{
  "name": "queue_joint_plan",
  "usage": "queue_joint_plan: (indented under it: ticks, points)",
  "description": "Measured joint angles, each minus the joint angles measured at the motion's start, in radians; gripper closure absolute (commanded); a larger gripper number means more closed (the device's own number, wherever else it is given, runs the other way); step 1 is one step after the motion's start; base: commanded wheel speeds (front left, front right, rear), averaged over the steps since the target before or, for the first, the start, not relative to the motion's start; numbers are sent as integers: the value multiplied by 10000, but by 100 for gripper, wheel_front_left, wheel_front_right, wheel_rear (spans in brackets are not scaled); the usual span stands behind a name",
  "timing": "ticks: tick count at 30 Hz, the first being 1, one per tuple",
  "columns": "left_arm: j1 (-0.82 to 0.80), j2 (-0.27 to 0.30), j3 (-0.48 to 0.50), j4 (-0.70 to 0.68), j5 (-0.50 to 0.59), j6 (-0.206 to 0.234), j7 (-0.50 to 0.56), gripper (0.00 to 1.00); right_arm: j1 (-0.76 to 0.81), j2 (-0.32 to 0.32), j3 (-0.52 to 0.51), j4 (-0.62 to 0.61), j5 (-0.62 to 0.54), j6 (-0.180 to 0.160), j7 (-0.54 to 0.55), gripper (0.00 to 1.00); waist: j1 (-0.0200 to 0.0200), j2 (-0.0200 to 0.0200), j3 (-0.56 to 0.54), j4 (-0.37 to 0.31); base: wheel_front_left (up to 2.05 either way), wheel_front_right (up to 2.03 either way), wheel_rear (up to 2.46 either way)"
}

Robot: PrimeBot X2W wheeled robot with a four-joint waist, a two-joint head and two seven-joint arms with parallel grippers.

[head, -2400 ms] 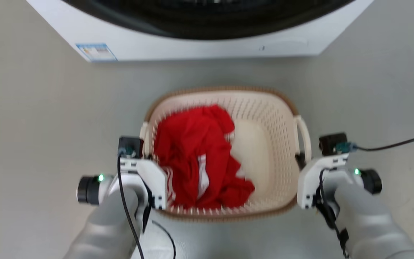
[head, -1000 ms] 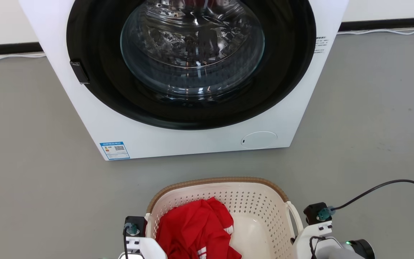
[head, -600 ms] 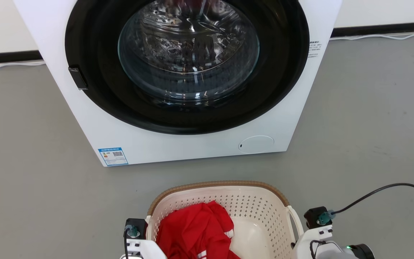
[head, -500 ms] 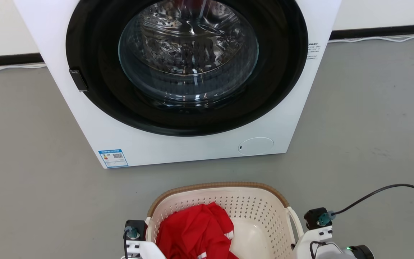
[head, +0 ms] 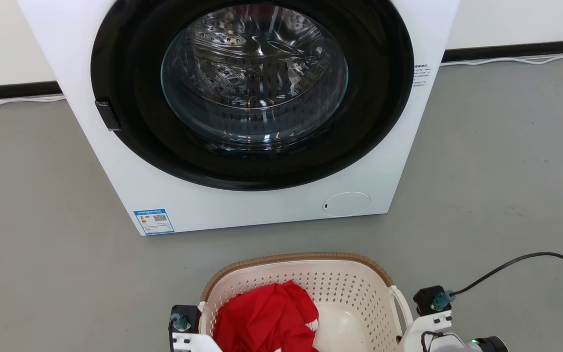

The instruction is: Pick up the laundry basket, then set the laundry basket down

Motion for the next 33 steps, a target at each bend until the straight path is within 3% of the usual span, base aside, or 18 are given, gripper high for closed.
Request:
queue_joint_plan:
  ticks: [33]
  points:
    - [-252,8,-648,196,-671,0,-366,100,-53,-10,416,-71,541,-2,-284,100,0,0,554,-60,0,0,0]
